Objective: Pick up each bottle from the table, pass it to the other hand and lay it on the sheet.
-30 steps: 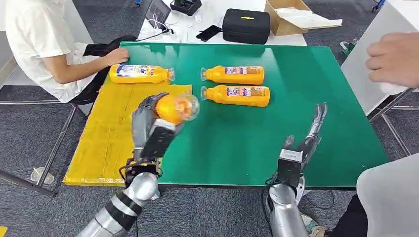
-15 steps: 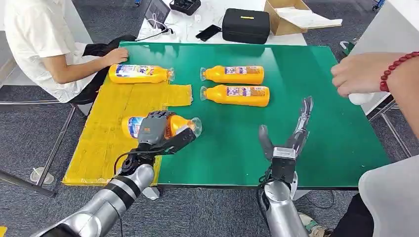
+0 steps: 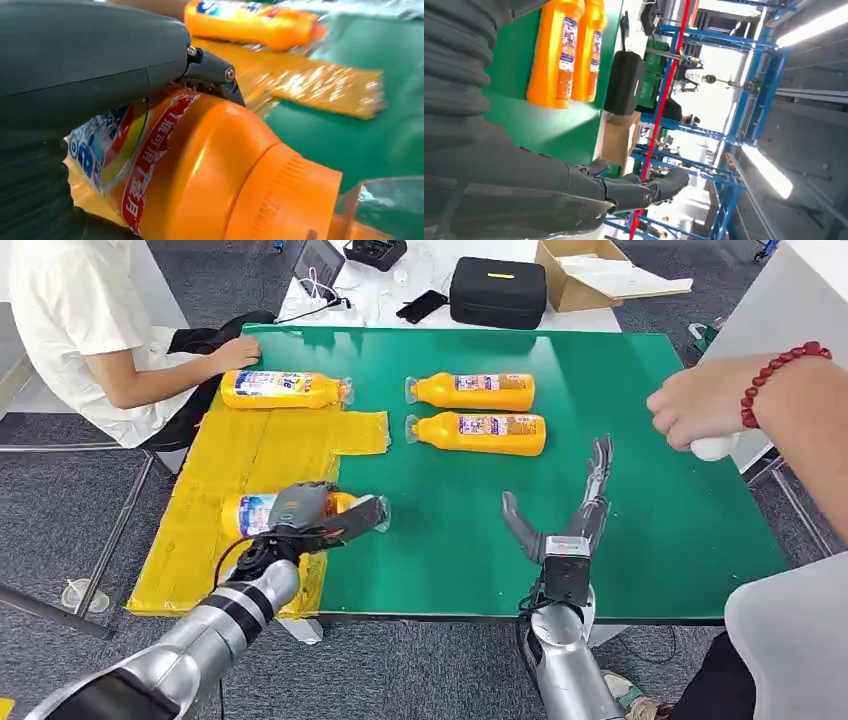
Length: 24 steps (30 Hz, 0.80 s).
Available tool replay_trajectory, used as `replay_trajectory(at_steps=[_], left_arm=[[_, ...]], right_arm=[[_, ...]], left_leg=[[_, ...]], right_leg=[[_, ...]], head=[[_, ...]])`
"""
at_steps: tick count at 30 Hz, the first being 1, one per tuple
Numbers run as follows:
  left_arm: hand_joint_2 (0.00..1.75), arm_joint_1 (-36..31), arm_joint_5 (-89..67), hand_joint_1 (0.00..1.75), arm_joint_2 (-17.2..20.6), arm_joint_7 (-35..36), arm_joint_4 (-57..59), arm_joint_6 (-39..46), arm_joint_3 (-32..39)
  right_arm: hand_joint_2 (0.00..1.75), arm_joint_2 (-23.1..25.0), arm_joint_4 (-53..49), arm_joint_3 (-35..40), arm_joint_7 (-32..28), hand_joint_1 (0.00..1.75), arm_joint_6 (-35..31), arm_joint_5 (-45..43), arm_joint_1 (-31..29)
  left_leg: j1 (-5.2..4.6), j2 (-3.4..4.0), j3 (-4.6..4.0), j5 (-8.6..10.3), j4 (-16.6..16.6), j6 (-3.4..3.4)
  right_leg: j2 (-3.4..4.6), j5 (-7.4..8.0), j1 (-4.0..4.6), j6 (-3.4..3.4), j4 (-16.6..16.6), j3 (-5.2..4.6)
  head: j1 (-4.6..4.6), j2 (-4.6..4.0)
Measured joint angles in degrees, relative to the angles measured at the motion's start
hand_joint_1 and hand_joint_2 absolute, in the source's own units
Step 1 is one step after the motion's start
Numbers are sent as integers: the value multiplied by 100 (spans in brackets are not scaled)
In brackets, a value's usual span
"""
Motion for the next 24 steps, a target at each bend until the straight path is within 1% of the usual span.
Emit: replay_trajectory(at_steps=[3, 5, 6, 9, 11, 16, 20, 21, 24], left_arm=[[175, -85, -6, 24, 20, 168, 114, -243, 26], [175, -116, 26, 16, 28, 211, 185, -395, 52], [175, -112, 37, 19, 33, 229, 212, -420, 61], [175, -122, 96, 17, 39, 231, 282, -541, 94], [175, -125, 159, 12, 41, 223, 297, -647, 164], [175, -142, 177, 10, 44, 209, 328, -708, 232], [175, -147, 197, 5, 44, 157, 334, -774, 293], [175, -151, 203, 0, 44, 144, 334, -795, 302], [175, -155, 269, 0, 46, 56, 336, -811, 326]], right_arm=[[175, 0, 59, -11, 0, 0, 17, -15, -10], [175, 0, 100, -15, 0, 0, 31, -15, -20], [175, 0, 116, -15, 0, 0, 33, -15, -21], [175, 0, 166, -17, 0, 0, 50, -15, -29], [175, 0, 190, -20, 0, 0, 65, -26, -31], [175, 0, 249, -24, 0, 0, 72, -31, -32], [175, 0, 282, -37, 2, 0, 63, -50, -32], [175, 0, 291, -42, 0, 0, 63, -52, -32], [175, 0, 306, -57, 0, 0, 61, -57, -32]], left_leg=[[0, -1, 0, 1, 0, 0], [0, 0, 0, 1, 0, 0], [0, 0, 0, 1, 0, 0], [0, -4, -1, 1, 0, 1], [0, -4, -1, 1, 0, 1], [-1, -3, 0, 1, 0, 1], [0, -3, 1, 1, 0, 0], [0, -3, 1, 2, 0, 0], [0, -3, 2, 2, 0, 0]], right_leg=[[0, 0, 0, 0, 1, 0], [0, 0, 0, 0, 1, 0], [0, 0, 0, 0, 1, 0], [-1, 0, 0, 0, 1, 0], [-1, 0, -1, 0, 1, 0], [-1, 0, -1, 0, 0, 0], [-1, 0, 0, 0, 0, 1], [-1, 0, 0, 0, 0, 1], [-1, 0, 0, 0, 1, 3]], head=[[0, 0], [0, 0], [0, 0], [2, 0], [0, 0], [0, 0], [0, 0], [0, 0], [0, 0]])
